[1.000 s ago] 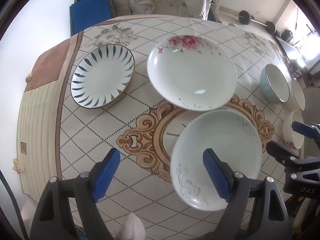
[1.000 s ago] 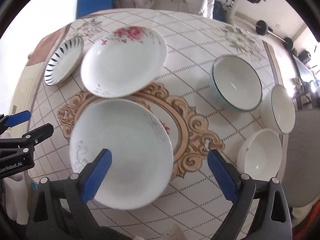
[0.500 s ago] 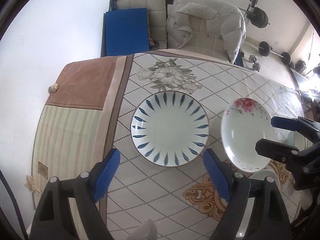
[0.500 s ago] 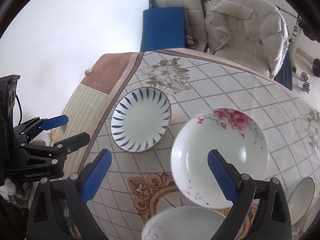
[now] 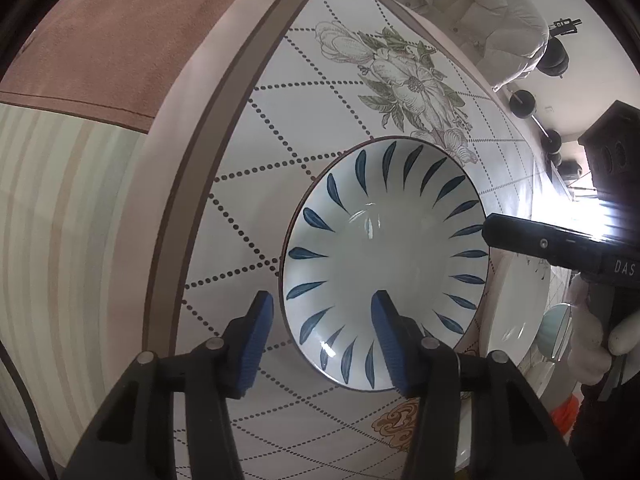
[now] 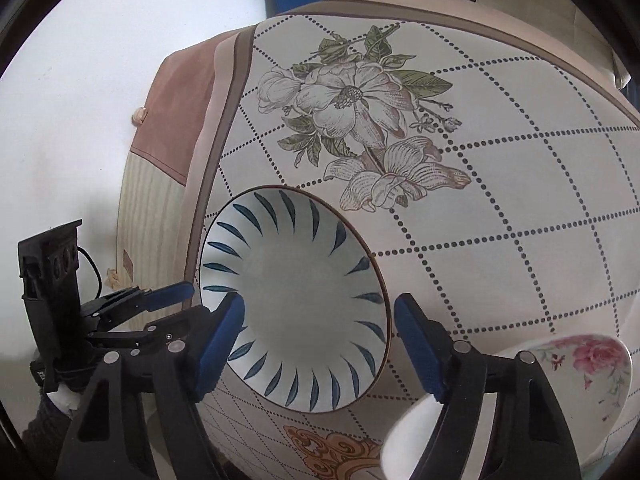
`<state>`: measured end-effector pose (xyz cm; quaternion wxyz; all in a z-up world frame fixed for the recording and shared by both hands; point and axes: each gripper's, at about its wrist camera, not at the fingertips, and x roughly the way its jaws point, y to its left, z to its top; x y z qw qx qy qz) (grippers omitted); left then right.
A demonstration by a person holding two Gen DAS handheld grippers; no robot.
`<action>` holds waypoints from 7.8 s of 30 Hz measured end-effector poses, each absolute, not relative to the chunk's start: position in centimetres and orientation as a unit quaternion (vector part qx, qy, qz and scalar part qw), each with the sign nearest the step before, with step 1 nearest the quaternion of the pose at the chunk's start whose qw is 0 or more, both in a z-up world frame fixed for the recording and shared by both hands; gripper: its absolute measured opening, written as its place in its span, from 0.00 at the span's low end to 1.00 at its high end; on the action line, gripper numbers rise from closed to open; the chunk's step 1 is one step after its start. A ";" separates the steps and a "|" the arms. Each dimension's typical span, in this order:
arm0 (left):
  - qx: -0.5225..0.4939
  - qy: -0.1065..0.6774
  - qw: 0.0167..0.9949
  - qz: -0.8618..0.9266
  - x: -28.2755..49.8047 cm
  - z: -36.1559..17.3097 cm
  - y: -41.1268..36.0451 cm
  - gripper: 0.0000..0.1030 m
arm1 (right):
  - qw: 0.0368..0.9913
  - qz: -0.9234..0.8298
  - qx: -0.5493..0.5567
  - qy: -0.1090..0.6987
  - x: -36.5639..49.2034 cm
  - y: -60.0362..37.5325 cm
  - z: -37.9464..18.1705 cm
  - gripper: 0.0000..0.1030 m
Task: Organize plates and bowls
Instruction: 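Grasp the rim of the blue-leaf white plate with the right gripper, then lift the blue-leaf plate and carry it over the grey-floral plate, then lower the blue-leaf plate onto the grey-floral plate and open the right gripper, then grasp the rim of the pink-rose white plate with the right gripper, then lift the pink-rose plate and carry it to the plate stack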
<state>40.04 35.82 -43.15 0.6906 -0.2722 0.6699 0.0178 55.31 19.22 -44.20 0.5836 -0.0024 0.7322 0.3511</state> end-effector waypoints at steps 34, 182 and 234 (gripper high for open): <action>-0.160 0.678 0.717 0.012 40.8 -40.0 33.2 0.19 | 0.563 0.329 0.012 0.758 53.3 12.7 -44.3 0.17; -0.112 0.738 0.660 -0.083 50.6 -45.8 12.4 0.29 | 0.620 0.162 0.165 0.750 53.0 -6.2 -46.2 0.30; -0.051 0.739 0.656 -0.146 35.0 -38.5 5.7 0.27 | 0.588 0.141 0.212 0.768 31.3 -17.3 -40.7 0.19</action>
